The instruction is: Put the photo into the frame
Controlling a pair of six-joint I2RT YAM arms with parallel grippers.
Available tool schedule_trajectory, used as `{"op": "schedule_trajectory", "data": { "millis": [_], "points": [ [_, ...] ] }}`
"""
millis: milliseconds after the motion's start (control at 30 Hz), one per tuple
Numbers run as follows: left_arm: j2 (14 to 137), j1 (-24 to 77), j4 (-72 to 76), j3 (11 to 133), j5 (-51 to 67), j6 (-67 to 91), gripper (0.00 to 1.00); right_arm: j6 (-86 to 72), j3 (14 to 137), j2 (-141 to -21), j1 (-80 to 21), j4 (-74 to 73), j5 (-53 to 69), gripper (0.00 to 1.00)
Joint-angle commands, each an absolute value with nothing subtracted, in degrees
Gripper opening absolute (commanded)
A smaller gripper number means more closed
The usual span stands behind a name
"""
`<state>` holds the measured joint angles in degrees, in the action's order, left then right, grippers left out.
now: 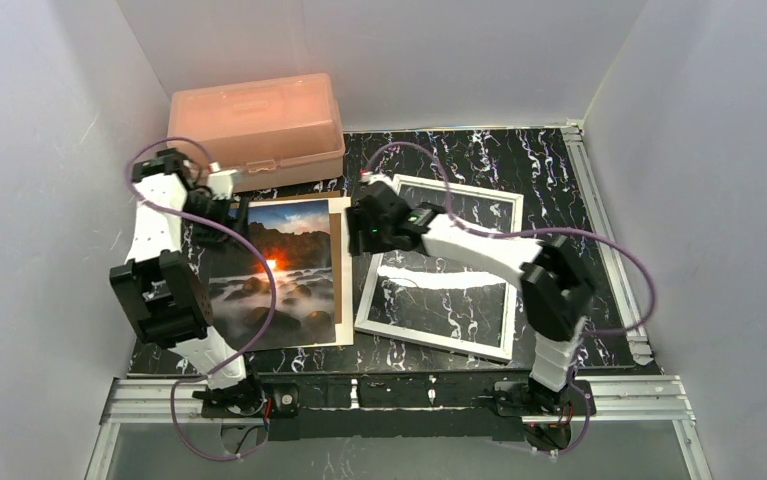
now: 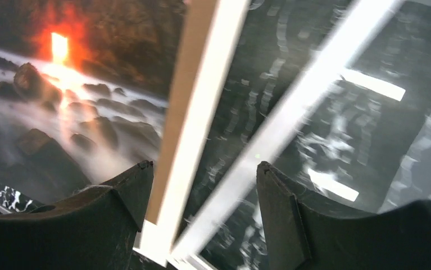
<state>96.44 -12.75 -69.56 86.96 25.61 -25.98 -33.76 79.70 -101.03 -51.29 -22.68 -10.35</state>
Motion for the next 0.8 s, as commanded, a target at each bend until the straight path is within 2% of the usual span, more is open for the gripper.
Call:
{"op": "schedule_trajectory", "data": {
  "millis": [0, 133, 233, 533, 767],
  "points": [
    [92.6, -20.6, -75.4, 86.1, 18.9, -33.6, 0.75, -35.1, 90.3, -111.6, -54.1, -21.1, -10.9, 0.76],
    [91.7, -24.6, -72.1, 82.1, 16.6, -35.5, 0.77, -35.4, 95.2, -118.2, -54.2, -21.2, -11.0, 0.76],
    [90.9, -25.3, -67.7, 77.5, 13.8, -36.2, 0.72, -35.7, 95.8, -120.5, -54.2, -21.9, -12.5, 0.77],
    [89.7, -25.6, -59.7, 70.7, 10.4, -36.8, 0.59, -36.8, 90.6, -119.8, -54.0, -22.0, -14.7, 0.78],
    [89.7, -25.8, -55.3, 65.0, 9.1, -36.9, 0.54, -37.8, 87.9, -119.6, -53.2, -22.9, -15.8, 0.79]
  ]
}}
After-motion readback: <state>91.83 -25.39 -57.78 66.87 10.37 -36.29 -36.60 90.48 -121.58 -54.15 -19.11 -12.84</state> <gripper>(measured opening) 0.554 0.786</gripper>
